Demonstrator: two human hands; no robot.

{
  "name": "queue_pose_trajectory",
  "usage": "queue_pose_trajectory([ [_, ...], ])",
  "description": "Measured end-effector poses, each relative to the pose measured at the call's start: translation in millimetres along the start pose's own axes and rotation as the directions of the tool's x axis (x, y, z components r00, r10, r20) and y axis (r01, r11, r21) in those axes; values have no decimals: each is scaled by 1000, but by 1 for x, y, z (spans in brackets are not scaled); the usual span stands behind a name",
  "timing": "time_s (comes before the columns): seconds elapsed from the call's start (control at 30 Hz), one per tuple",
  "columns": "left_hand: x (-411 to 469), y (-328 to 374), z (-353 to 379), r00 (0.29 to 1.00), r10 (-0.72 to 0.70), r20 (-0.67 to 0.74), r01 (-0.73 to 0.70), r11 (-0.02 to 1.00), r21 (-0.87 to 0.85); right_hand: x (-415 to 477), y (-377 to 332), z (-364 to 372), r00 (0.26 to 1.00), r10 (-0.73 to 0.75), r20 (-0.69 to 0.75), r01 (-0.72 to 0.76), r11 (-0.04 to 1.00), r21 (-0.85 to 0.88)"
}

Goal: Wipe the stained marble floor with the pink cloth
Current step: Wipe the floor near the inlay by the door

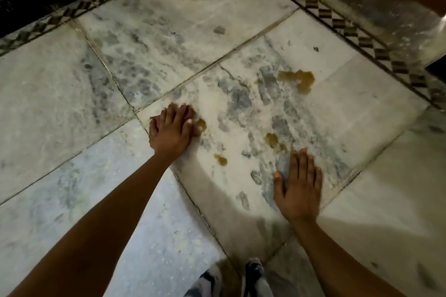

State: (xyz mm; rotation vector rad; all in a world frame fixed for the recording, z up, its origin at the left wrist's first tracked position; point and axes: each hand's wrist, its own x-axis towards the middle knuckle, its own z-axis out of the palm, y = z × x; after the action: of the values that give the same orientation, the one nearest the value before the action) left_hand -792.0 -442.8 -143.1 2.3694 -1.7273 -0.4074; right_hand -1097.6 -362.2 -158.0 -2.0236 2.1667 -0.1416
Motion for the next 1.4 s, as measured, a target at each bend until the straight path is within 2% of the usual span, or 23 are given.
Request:
queue_pose_trajectory([
  [0.07, 12, 10, 6, 999, -48, 9, 46, 995, 91, 1, -1, 0, 1000, -10, -13, 10, 1000, -15],
  [0.2, 53, 41, 2, 991, -89, 99, 82, 994, 72, 2, 0, 1, 1000, -11, -24, 11, 1000, -3],
  [0.23, 53, 51, 4, 989, -50, 138, 40, 996, 77, 1, 0, 1, 1000, -7, -22, 7, 1000, 1],
  [0.3, 33, 70, 13, 972, 122, 198, -144, 985, 99, 2, -1, 1, 1000, -2, -22, 2, 1000, -1],
  [0.37, -7, 73, 18, 919, 317, 233, -353, 926, 133, 0, -2, 0, 1000, 0, -19, 0, 1000, -3],
  [0.43, -36, 52, 15, 880, 415, 231, -454, 878, 151, 1, -3, 0, 1000, 0, -28, 0, 1000, -5],
  [0.47, -40, 38, 11, 880, 421, 219, -457, 875, 157, 1, -2, 1, 1000, 7, -29, -8, 1000, -6],
  [0.53, -28, 9, -1, 922, 345, 173, -377, 903, 205, 1, -1, 0, 999, 4, -37, -4, 1000, -5],
  [0.6, 4, -8, -7, 975, 178, 133, -204, 952, 228, 0, -1, 1, 999, 0, -46, -1, 1000, -15],
  [0.67, 40, -5, -10, 996, -6, 93, -12, 982, 190, 0, -1, 1, 999, -1, -39, 1, 1000, -17],
  [0.73, 62, 16, -6, 995, -62, 83, 50, 989, 139, 0, -2, 1, 999, -1, -35, 1, 1000, -10],
  [0.77, 62, 28, -1, 995, -35, 98, 21, 990, 138, 0, -1, 1, 999, 0, -34, 0, 1000, -9],
  [0.83, 41, 52, 10, 985, 112, 132, -133, 978, 158, 0, -2, -1, 1000, 2, -26, -2, 1000, -10],
  [0.93, -14, 56, 15, 901, 383, 203, -416, 895, 160, 0, -2, -1, 1000, -5, -17, 4, 1000, -19],
  [1.0, -29, 32, 10, 863, 460, 209, -496, 849, 180, 1, -1, -1, 1000, -1, -10, 0, 999, -32],
  [1.07, -21, 6, 1, 899, 400, 178, -432, 878, 207, 1, -1, 0, 1000, -3, -2, 3, 999, -41],
  [1.13, 5, -8, -4, 957, 262, 128, -283, 939, 194, 0, -1, 0, 1000, -3, -2, 3, 999, -43],
  [1.2, 34, -1, -5, 993, 98, 72, -108, 982, 153, -1, 0, 0, 1000, -4, 3, 4, 999, -41],
  [1.27, 50, 22, -1, 998, 23, 53, -29, 993, 112, -1, -1, -1, 1000, -4, 4, 5, 999, -41],
  [1.33, 44, 47, 8, 989, 116, 95, -126, 986, 112, -1, -1, -1, 1000, 0, 9, 0, 999, -34],
  [1.4, 20, 67, 18, 941, 303, 148, -320, 941, 110, -1, -1, -2, 1000, 0, 12, 0, 1000, -29],
])
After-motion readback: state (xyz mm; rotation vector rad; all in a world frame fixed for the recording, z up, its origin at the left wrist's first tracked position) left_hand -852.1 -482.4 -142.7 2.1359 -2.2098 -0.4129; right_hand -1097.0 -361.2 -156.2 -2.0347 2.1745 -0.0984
